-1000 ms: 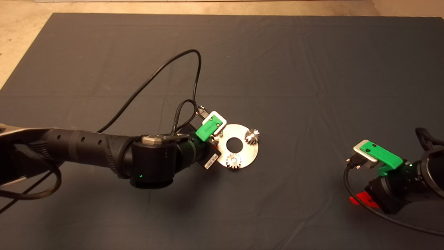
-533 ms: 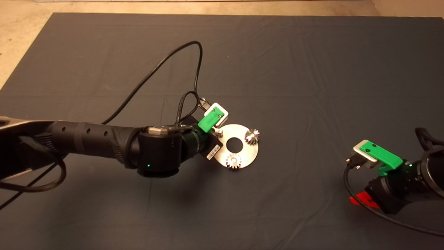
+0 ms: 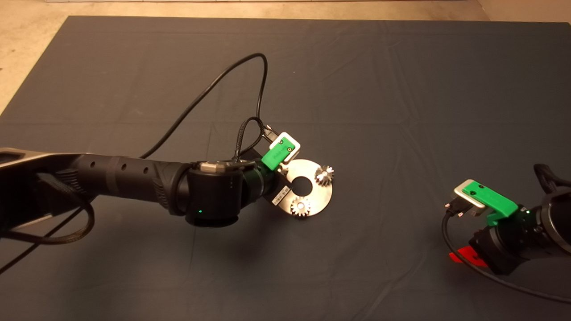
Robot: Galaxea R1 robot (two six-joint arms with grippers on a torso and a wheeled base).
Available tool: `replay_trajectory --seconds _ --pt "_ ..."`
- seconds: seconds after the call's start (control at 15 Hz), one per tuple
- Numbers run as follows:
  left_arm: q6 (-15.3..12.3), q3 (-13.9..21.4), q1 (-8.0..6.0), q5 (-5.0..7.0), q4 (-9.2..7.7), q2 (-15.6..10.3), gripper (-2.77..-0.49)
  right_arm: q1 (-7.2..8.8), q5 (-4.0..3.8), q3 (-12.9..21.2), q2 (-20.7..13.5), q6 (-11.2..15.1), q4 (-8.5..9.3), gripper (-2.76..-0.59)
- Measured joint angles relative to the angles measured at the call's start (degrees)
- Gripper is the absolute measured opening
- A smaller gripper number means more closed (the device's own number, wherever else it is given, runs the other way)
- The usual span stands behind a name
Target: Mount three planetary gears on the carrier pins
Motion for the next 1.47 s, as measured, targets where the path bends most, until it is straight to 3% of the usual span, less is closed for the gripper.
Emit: replay_trajectory --seconds 0.27,0.67,1.47 --pt "0.43 -0.95 0.02 -0.14 0.0 -0.02 -2.65 0.0 0.01 0.0 0.0 0.0 0.01 -1.6" --pt "0.44 -2.27 0.0 -2.83 0.13 0.17 -2.66 0.0 0.01 0.0 0.0 0.02 0.01 -1.6" --pt "0.44 -2.49 0.05 -3.12 -0.09 0.96 -2.66 0.0 0.0 0.0 0.0 0.02 0.01 -1.6"
